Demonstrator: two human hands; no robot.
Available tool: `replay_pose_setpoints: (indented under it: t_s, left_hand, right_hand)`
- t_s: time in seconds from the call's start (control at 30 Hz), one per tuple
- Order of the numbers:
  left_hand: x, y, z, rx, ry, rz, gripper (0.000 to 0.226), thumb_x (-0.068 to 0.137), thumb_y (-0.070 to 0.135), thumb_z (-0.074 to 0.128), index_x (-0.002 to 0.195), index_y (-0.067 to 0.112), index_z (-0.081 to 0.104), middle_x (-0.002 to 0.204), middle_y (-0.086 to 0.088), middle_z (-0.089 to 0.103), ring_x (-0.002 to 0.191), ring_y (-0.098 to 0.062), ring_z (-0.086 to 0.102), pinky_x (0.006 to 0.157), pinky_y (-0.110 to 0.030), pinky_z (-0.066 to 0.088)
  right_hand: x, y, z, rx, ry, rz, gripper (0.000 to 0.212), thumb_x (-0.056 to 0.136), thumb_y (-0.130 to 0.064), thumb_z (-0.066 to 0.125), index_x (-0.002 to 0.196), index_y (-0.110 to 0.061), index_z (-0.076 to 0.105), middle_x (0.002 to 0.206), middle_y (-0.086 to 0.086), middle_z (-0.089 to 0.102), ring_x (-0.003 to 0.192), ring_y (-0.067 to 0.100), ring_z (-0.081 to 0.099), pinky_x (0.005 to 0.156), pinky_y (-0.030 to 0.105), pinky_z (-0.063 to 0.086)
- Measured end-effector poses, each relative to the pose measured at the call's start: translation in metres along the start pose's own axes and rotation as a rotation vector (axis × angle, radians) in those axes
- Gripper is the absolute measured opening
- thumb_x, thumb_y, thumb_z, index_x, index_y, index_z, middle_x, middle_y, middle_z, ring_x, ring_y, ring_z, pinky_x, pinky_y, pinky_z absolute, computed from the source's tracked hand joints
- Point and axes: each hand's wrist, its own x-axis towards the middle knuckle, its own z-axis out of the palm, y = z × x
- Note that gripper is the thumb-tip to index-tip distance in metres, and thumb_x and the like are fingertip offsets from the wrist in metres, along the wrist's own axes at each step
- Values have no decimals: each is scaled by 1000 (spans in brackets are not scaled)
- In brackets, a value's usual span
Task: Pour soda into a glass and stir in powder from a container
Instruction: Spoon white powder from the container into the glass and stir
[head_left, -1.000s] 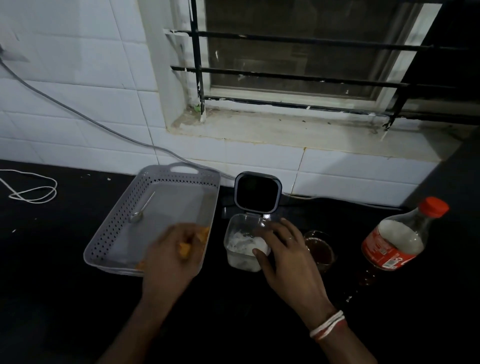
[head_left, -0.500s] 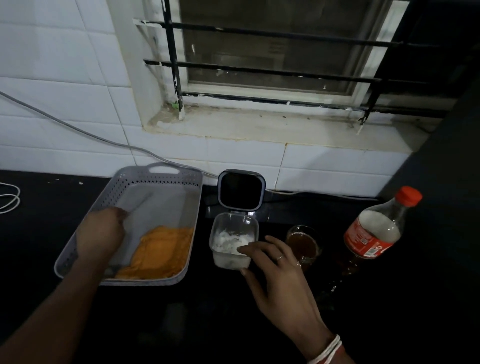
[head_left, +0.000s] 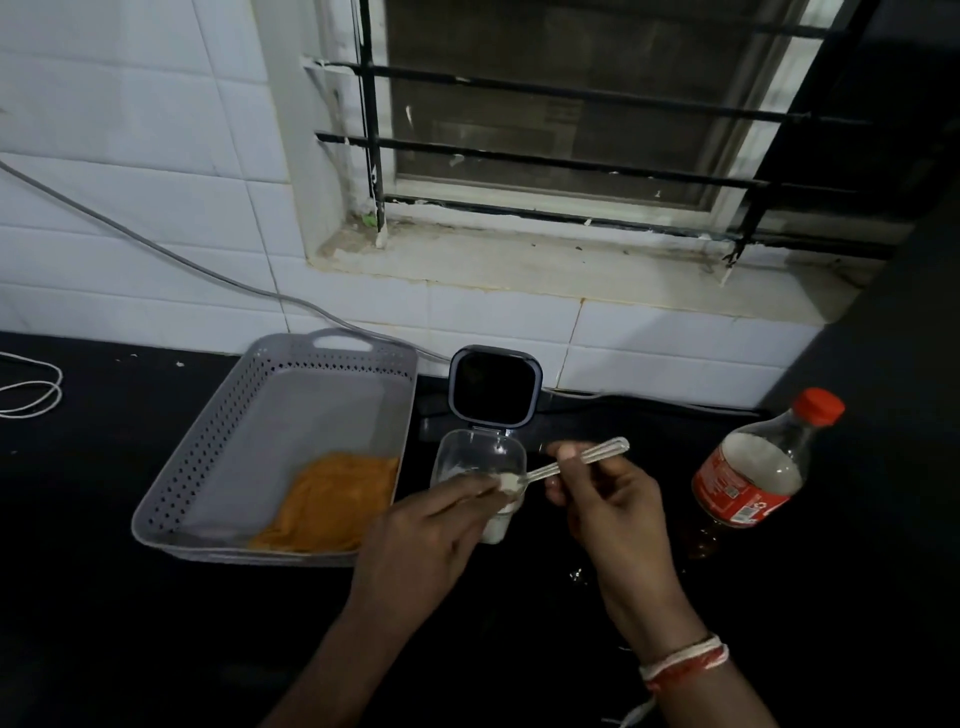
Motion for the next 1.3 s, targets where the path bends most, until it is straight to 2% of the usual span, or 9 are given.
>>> replay_pose_setpoints:
  t_s: [0.13, 0.2, 0.37, 0.57, 0.67, 0.87, 1.03, 1.2, 1.3]
  left_hand:
    - [-1, -18, 1, 231, -139, -256, 60, 81, 61, 62, 137, 37, 64, 148, 6, 58, 118, -21, 67, 97, -48, 52]
    - [-5, -23, 5, 316, -242, -355, 57, 75, 68, 57, 122, 40, 71, 147, 1, 61, 117, -23, 70, 97, -59, 48]
    - [-11, -20, 18, 316, -271, -453, 36, 76, 70, 63, 99, 44, 74, 120, 12, 75, 122, -16, 68, 101, -55, 30]
    - [-16, -21, 23, 219, -210, -503, 20, 86, 56, 76, 99, 44, 69, 116, 18, 75, 130, -11, 63, 109, -64, 28]
    - [-16, -20, 22, 215, -225, -527, 18, 88, 56, 74, 99, 44, 68, 115, 18, 75, 131, -10, 62, 113, -66, 23]
    - [-14, -16, 20, 174, -208, -561, 24, 85, 54, 76, 104, 45, 65, 111, 19, 75, 127, -11, 65, 111, -67, 28]
    - [-15, -17, 19, 180, -164, -592, 40, 86, 63, 70, 115, 44, 52, 100, 21, 74, 88, -7, 76, 122, -56, 11]
    - [-17, -18, 18, 171, -138, -586, 54, 83, 58, 76, 123, 36, 49, 104, 19, 76, 91, -12, 77, 122, -61, 12]
    - [-17, -15, 18, 168, -141, -580, 59, 79, 52, 83, 125, 35, 49, 102, 17, 77, 91, -15, 77, 120, -64, 16]
  right_hand:
    - [18, 8, -22, -230, 69, -136, 10, 97, -20, 68, 97, -22, 77, 86, -1, 79, 80, 9, 76, 74, 30, 59]
    - [26, 15, -22, -463, -20, -228, 12, 99, -26, 64, 99, -27, 76, 88, -8, 78, 83, 5, 75, 82, 33, 61]
    - [41, 24, -4, -895, -264, -481, 14, 96, -22, 65, 105, -25, 75, 99, -11, 76, 92, 5, 70, 84, 20, 53]
    - [55, 29, 9, -1206, -475, -490, 16, 94, -34, 60, 107, -29, 68, 90, 1, 67, 90, 18, 62, 75, 35, 53]
    - [60, 27, 10, -1175, -493, -467, 9, 93, -28, 64, 99, -27, 71, 87, -7, 70, 89, 12, 62, 72, 26, 46]
    - [63, 33, 8, -974, -415, -234, 7, 92, -24, 70, 92, -27, 75, 86, -15, 76, 84, -1, 70, 80, 19, 54]
    - [59, 43, 8, -597, -255, 36, 6, 92, -21, 73, 92, -26, 75, 87, -11, 79, 86, 1, 74, 84, 28, 58]
    - [50, 42, 10, -242, -76, 201, 8, 95, -9, 69, 92, -15, 75, 76, 2, 78, 66, 11, 71, 58, 20, 53]
    - [48, 32, 3, -32, 14, 276, 6, 96, -6, 67, 94, -9, 72, 69, 2, 74, 61, 8, 69, 53, 16, 51]
